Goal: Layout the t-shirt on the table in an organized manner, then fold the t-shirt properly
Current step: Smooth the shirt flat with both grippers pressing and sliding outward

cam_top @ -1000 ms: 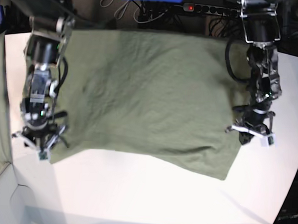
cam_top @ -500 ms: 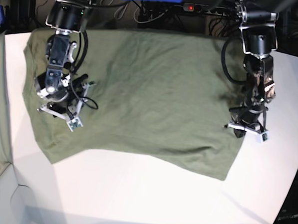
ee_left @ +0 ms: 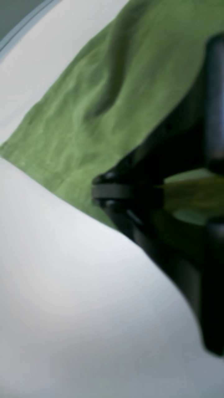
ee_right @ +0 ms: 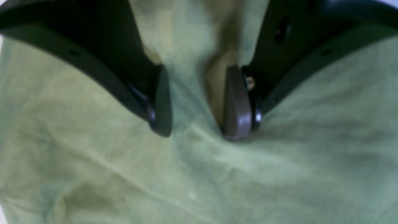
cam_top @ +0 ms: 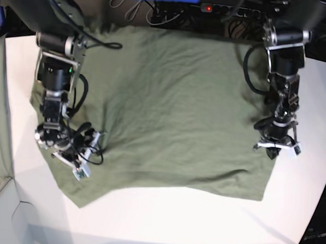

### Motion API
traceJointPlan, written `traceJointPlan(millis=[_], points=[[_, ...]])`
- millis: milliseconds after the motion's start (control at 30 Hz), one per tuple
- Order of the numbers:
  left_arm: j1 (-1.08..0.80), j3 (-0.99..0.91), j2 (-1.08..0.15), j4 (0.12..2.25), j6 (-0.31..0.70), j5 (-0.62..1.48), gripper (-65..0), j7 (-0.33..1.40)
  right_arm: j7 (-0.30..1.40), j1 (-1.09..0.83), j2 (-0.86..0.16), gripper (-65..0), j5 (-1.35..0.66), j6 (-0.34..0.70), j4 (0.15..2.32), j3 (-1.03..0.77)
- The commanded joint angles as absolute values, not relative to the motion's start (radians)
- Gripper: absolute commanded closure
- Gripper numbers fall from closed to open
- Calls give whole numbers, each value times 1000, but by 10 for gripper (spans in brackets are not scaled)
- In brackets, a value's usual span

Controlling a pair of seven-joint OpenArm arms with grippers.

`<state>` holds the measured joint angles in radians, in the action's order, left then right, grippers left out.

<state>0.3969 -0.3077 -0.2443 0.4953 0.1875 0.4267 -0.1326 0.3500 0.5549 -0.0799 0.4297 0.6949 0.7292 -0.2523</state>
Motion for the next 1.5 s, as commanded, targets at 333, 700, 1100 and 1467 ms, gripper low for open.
traceJointPlan(millis=[333, 700, 1100, 1467], points=[[585, -311, -361, 456, 147, 418, 0, -117, 214, 713, -67, -260, 461, 479, 599, -248], [277, -321, -351, 1121, 137, 430, 0, 239, 334, 412, -82, -260, 461, 481, 1144, -249], [-182, -510, -179, 1495, 147, 469, 0, 410, 610, 71, -16, -260, 460, 662, 1529, -251], [13, -499, -229, 1032, 147, 469, 0, 407, 604, 58, -18, -260, 461, 662, 1463, -251]])
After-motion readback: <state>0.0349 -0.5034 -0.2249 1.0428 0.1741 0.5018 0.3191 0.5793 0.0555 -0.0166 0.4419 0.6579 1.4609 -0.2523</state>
